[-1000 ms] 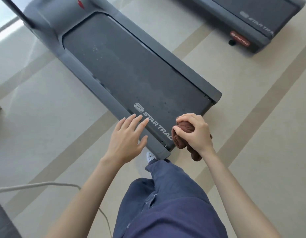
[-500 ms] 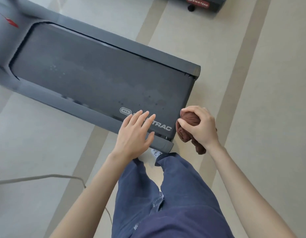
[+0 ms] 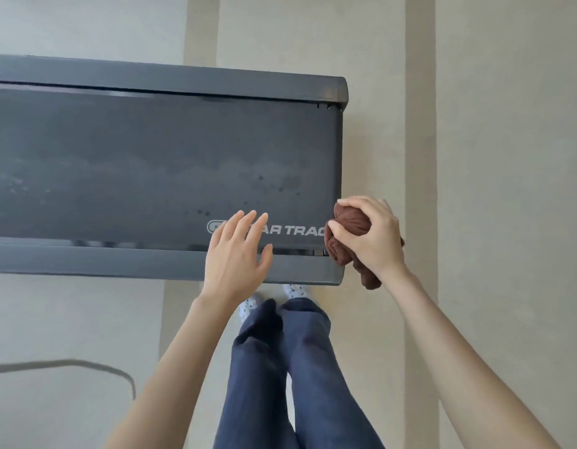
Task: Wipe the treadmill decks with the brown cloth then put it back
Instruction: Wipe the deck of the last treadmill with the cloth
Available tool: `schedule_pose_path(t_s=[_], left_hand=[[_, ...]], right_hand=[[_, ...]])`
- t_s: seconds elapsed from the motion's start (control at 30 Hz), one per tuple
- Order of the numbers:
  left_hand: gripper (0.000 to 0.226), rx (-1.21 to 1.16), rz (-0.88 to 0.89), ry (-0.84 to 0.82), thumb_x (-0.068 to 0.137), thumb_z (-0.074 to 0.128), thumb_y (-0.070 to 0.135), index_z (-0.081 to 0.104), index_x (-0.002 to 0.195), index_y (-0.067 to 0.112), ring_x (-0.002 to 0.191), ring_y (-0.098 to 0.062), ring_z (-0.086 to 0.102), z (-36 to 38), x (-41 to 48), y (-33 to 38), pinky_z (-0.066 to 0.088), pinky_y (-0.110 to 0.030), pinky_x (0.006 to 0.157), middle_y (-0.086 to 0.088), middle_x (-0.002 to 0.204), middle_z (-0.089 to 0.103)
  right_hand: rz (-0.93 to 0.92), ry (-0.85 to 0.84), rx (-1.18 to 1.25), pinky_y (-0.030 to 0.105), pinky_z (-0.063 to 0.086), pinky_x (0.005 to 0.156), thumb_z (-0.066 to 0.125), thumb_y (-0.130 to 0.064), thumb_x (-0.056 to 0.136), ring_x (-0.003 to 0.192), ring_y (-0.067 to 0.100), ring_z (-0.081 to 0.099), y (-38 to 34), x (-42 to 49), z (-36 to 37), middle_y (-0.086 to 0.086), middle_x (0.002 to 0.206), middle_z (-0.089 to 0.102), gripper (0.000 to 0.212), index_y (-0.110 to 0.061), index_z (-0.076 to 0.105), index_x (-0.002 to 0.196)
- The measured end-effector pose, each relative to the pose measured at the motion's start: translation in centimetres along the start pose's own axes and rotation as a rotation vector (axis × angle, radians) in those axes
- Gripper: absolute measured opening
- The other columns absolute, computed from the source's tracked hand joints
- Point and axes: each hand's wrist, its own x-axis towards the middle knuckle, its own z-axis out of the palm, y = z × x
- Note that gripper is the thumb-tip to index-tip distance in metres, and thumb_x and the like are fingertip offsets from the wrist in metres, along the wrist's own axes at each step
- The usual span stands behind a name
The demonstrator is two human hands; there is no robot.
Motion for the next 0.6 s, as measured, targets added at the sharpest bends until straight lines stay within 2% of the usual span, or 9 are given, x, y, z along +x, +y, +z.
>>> schedule_pose_path(t_s=[0.13, 0.2, 0.33, 0.43, 0.53, 0.6], left_hand=[[0.048, -0.031, 0.064, -0.021, 0.089, 0.056, 0.022, 0.049, 0.135, 0.01, 0.133, -0.027, 0.039, 9.9, 4.9, -1.5, 0.029, -0.043, 0.109, -0.009, 0.137, 0.051], [0.049, -0.035, 0.075, -0.04, 0.09, 0.054, 0.022, 0.046, 0.137, 0.01, 0.136, -0.026, 0.035, 15.1, 7.3, -2.9, 0.025, -0.042, 0.112, -0.009, 0.141, 0.047], [0.052, -0.027, 0.083, -0.065, 0.09, 0.051, 0.024, 0.042, 0.139, 0.01, 0.139, -0.025, 0.03, 26.0, 11.9, -7.0, 0.024, -0.039, 0.112, -0.009, 0.146, 0.041], [0.053, 0.013, 0.164, -0.108, 0.09, 0.052, 0.025, 0.042, 0.139, 0.009, 0.138, -0.026, 0.032, 34.6, 14.3, -10.2, 0.025, -0.04, 0.112, -0.01, 0.148, 0.038], [0.056, 0.042, 0.222, -0.098, 0.089, 0.054, 0.026, 0.041, 0.14, 0.008, 0.139, -0.027, 0.03, 41.6, 16.4, -13.1, 0.026, -0.043, 0.113, -0.011, 0.149, 0.035], [0.057, 0.059, 0.247, -0.069, 0.09, 0.051, 0.029, 0.038, 0.142, 0.009, 0.141, -0.026, 0.025, 44.9, 17.7, -14.9, 0.025, -0.044, 0.114, -0.01, 0.151, 0.031]], right_hand=[[0.005, 0.035, 0.002, 0.011, 0.036, 0.086, 0.07, -0.04, 0.072, 0.092, 0.005, 0.049, 7.4, 2.7, 7.7, -0.02, 0.098, 0.06, 0.029, -0.024, 0.068, 0.096], [0.019, 0.053, -0.013, 0.016, 0.038, 0.086, 0.07, -0.041, 0.072, 0.091, 0.005, 0.048, 11.7, 3.6, 11.7, -0.02, 0.097, 0.059, 0.028, -0.024, 0.068, 0.095], [0.047, 0.058, -0.038, 0.023, 0.042, 0.083, 0.076, -0.034, 0.073, 0.09, 0.014, 0.053, 21.2, 4.8, 19.9, -0.01, 0.099, 0.066, 0.027, -0.02, 0.069, 0.094], [0.034, 0.1, -0.073, 0.036, 0.046, 0.084, 0.076, -0.033, 0.072, 0.089, 0.018, 0.054, 28.5, 5.2, 25.6, -0.005, 0.099, 0.067, 0.028, -0.016, 0.07, 0.094], [-0.025, 0.121, -0.159, 0.043, 0.046, 0.082, 0.076, -0.033, 0.071, 0.091, 0.025, 0.057, 34.5, 5.1, 30.2, 0.0, 0.104, 0.068, 0.032, -0.012, 0.071, 0.096], [-0.114, 0.139, -0.255, 0.042, 0.044, 0.082, 0.078, -0.034, 0.07, 0.093, 0.029, 0.057, 37.2, 4.6, 32.6, 0.002, 0.107, 0.067, 0.033, -0.013, 0.072, 0.095]])
